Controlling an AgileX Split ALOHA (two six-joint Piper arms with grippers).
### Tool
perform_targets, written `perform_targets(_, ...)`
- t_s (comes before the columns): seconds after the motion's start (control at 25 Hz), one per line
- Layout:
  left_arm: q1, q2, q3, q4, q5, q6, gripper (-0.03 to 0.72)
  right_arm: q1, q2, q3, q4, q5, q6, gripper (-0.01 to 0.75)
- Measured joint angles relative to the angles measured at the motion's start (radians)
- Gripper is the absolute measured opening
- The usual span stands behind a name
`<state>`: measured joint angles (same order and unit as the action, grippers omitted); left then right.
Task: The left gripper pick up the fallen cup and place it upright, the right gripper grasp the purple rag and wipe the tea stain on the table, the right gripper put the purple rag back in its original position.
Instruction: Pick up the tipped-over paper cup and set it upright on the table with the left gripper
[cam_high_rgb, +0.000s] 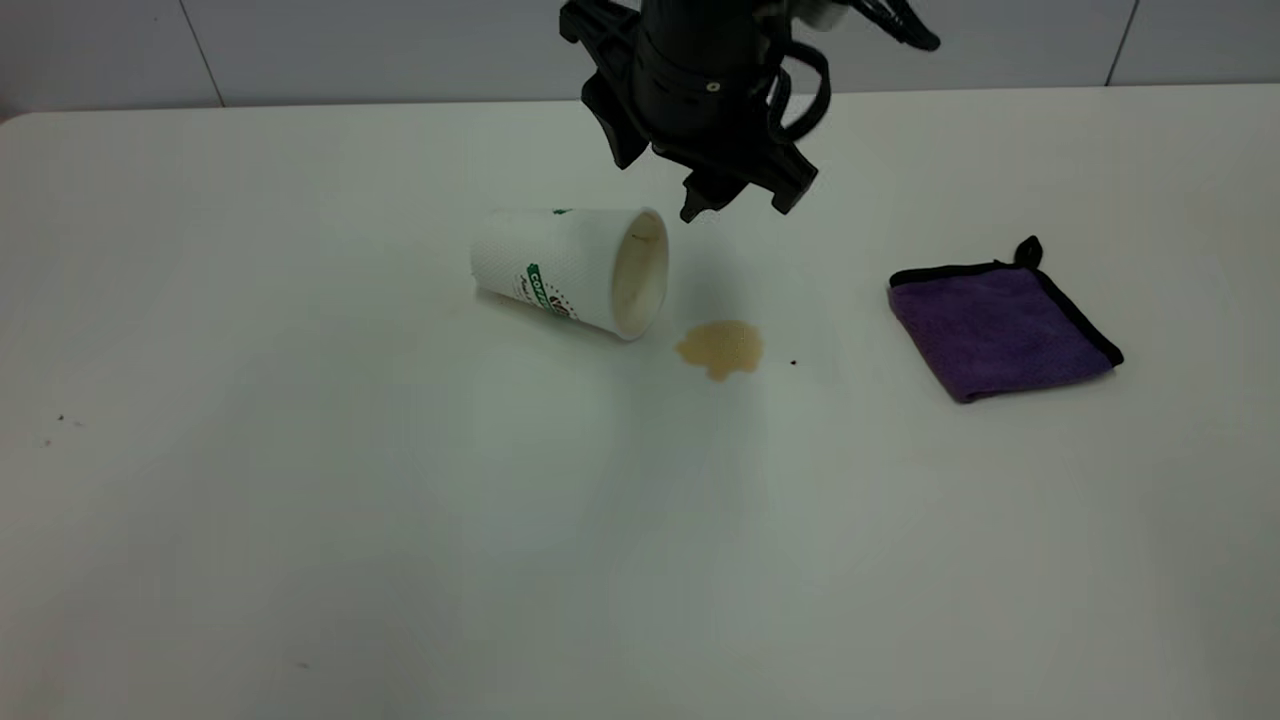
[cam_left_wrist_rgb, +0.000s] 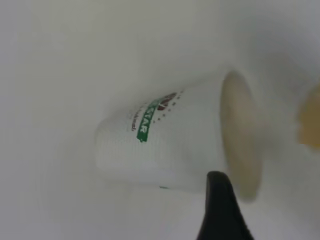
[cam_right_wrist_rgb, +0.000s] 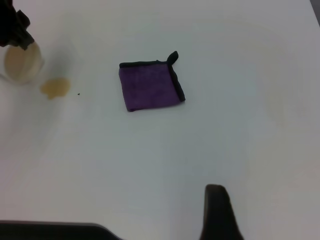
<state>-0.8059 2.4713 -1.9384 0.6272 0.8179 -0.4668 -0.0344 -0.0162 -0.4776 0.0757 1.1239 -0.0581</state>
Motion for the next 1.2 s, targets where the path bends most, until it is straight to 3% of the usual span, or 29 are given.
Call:
perform_targets(0.44, -0.047, 0.175, -0.092, 0.359, 0.112, -0.275, 0.524, 0.0, 0.0, 0.0, 0.0, 0.0, 0.0, 0.521)
perform_targets(1.2, -0.047, 0.267, -0.094, 0.448, 0.097, -0.34, 0.524, 0.0, 0.0, 0.0, 0.0, 0.0, 0.0, 0.521)
